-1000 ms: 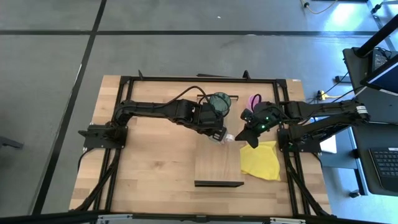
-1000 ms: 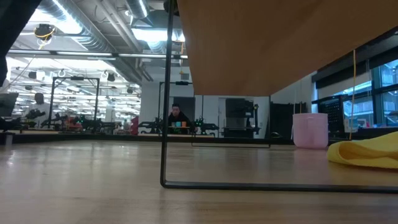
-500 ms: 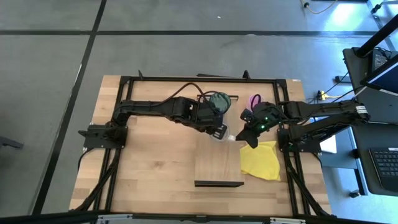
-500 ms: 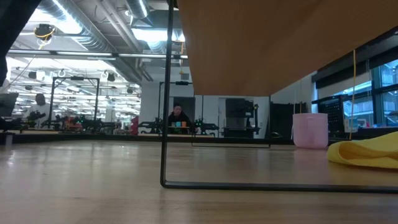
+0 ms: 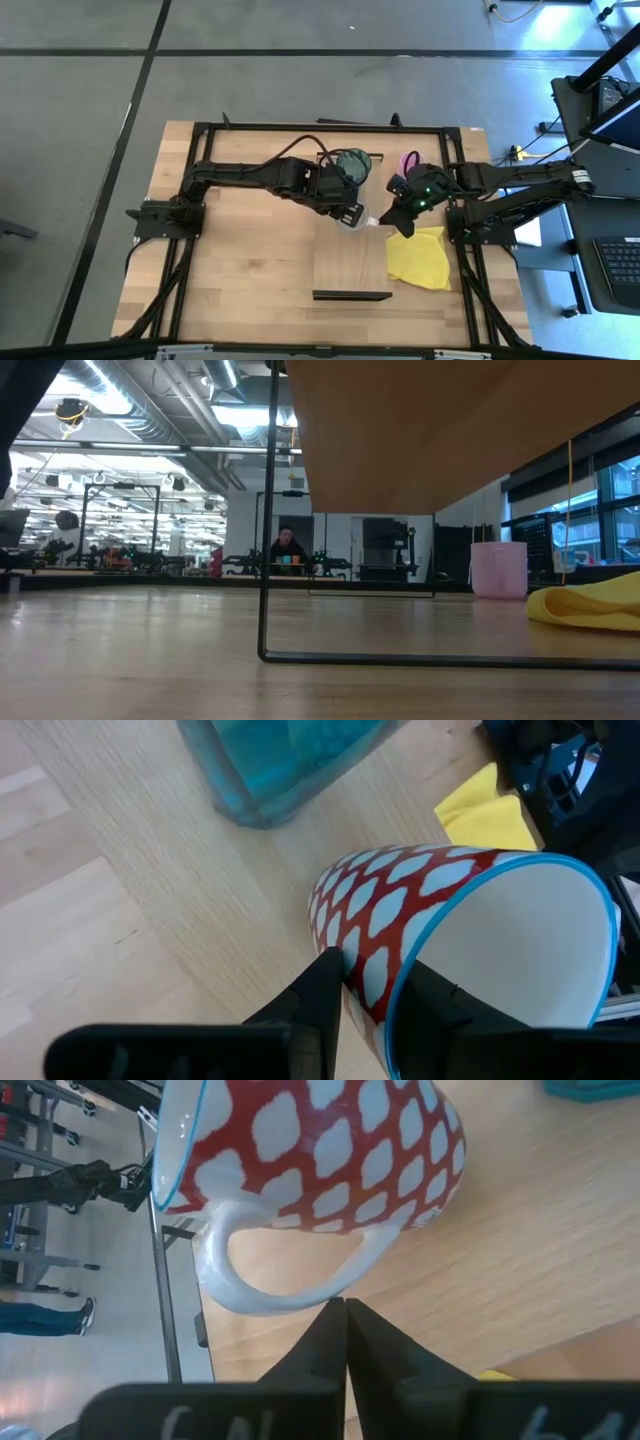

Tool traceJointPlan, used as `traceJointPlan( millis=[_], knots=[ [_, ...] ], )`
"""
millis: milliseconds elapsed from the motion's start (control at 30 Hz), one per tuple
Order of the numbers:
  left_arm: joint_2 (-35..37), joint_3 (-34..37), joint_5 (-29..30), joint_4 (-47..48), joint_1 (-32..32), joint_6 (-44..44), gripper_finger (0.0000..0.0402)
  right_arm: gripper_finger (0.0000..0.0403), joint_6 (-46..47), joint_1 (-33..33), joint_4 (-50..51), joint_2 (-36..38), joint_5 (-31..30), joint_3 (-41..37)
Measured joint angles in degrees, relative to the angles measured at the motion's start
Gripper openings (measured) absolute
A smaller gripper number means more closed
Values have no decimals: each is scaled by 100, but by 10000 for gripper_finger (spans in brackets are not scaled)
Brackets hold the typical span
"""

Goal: Stack small to large cups/mugs on shelf
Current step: Put the white patterned mug on the shelf

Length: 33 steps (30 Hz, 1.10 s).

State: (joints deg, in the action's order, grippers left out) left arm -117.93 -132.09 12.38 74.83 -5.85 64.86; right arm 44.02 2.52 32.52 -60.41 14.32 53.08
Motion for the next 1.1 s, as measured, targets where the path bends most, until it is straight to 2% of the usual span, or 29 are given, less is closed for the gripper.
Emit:
traceJointPlan(
  millis=[800, 1100],
  knots=[
    [-2, 0, -162, 101, 7, 83, 64, 11, -103, 0, 338, 3, 70, 2],
    [-2, 0, -442, 103, 35, 205, 64, 11, -104, 0, 335, 3, 70, 2]
  ],
)
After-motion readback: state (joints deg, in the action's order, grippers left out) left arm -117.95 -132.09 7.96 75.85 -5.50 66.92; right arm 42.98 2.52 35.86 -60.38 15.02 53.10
